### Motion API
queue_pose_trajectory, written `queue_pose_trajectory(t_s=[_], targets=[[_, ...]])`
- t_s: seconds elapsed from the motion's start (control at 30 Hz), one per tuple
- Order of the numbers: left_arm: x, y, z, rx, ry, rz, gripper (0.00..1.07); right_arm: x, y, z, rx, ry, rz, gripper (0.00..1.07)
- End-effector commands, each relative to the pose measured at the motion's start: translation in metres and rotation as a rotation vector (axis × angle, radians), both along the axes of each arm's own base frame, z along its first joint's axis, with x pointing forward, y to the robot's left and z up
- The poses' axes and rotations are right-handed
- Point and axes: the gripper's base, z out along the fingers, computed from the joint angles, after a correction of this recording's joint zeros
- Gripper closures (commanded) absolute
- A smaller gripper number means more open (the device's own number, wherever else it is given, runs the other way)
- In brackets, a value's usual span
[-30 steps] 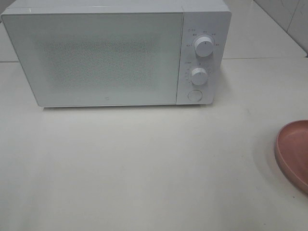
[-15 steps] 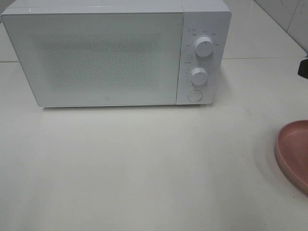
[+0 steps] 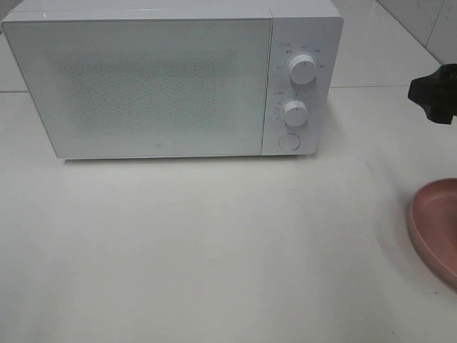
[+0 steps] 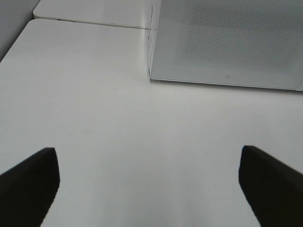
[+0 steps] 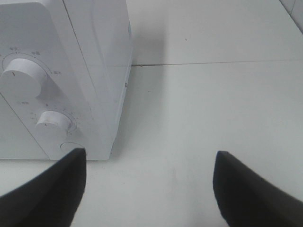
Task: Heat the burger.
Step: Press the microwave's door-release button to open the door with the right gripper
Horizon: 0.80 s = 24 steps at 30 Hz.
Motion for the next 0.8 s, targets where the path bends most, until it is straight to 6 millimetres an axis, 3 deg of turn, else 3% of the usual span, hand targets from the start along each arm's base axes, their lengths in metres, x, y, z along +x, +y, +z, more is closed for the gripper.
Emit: queue_pose_trajectory(t_s=[0.03, 0.17, 0.4, 0.73, 0.8], targets=[[0.0, 0.0, 0.001, -0.006, -0.009, 0.0, 0.09, 0.012, 0.002, -0.004, -0.03, -0.074, 0.038, 0.38], [0.0, 0.0, 0.001, -0.006, -0.009, 0.0, 0.09, 0.023, 0.005, -0.012, -0.02, -0.139, 0.059, 0.38], [0.0, 0.0, 0.001, -0.006, -0.009, 0.0, 0.09, 0.018, 0.011, -0.029, 0.037, -0.267, 0.062, 0.38], [0.0, 0.0, 0.001, -0.006, -0.009, 0.0, 0.09, 0.014, 0.045, -0.059, -0.141, -0.281, 0.1, 0.38], [0.0, 0.0, 0.001, -0.006, -0.009, 0.0, 0.09, 0.01, 0.062, -0.066, -0.157, -0.286, 0.104, 0.38]])
